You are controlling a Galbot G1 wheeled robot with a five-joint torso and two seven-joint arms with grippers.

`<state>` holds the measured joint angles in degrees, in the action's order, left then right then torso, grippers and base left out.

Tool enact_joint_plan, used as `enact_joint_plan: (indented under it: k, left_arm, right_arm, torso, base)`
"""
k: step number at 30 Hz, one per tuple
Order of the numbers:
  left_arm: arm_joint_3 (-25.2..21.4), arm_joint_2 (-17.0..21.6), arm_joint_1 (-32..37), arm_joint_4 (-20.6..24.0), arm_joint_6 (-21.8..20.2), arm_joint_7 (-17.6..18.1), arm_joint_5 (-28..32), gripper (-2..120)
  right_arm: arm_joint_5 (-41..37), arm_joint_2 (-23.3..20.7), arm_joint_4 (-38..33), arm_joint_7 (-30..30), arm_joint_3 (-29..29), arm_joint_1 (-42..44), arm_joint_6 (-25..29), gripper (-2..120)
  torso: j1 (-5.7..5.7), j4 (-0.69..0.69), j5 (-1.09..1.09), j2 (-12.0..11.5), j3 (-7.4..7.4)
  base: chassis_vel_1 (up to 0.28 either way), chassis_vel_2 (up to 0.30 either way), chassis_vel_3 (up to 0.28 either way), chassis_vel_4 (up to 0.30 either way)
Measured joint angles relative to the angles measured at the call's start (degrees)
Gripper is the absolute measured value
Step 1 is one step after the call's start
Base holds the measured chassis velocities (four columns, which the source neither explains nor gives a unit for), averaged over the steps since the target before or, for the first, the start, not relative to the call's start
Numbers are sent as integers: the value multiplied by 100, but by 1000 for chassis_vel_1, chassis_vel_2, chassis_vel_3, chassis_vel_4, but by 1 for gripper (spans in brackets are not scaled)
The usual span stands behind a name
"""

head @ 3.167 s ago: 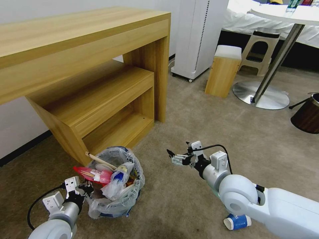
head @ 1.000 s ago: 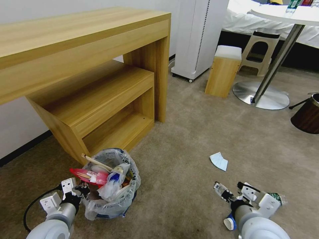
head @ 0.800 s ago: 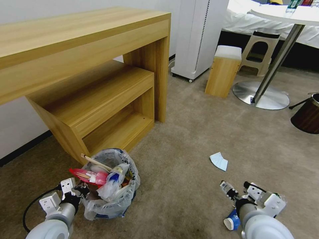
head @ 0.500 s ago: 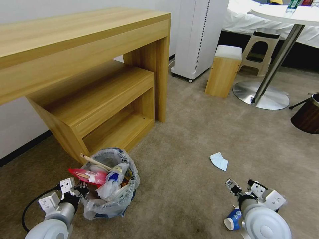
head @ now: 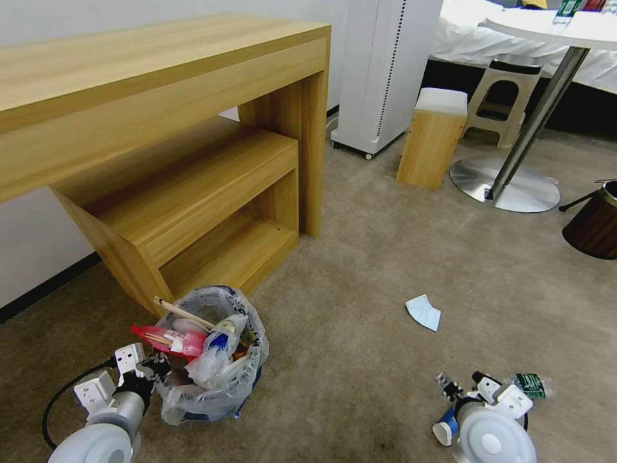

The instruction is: Pick up the trash bin and place the garbage on the floor into it.

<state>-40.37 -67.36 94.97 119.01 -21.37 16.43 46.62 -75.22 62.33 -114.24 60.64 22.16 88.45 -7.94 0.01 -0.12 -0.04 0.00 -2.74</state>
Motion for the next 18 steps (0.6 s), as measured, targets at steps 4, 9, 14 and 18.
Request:
enact_joint_plan:
  k: [4, 9, 14, 18]
  left_arm:
    - [-6, 8, -17, 0, 0, 3, 21, 0]
    - [-9, 6, -19, -4, 0, 4, 27, 0]
    - [-34, 13, 1, -2, 5, 6, 39, 0]
    - [-34, 12, 11, 27, 7, 6, 44, 0]
  right_arm:
    - [106, 23, 390, -88, -84, -51, 53, 71]
    - [250, 89, 725, -192, -216, -150, 122, 75]
    - [315, 120, 879, -245, -297, -218, 154, 84]
    - [331, 198, 1006, -250, -341, -293, 164, 85]
  torso:
    - [0, -1, -1, 0, 0]
    - [0, 0, 0, 0, 0]
    - [0, 0, -1, 0, 0]
    - [0, 0, 0, 0, 0]
  base:
    - [0, 0, 0, 0]
    - [0, 0, 0, 0]
    - [0, 0, 0, 0]
    - [0, 0, 0, 0]
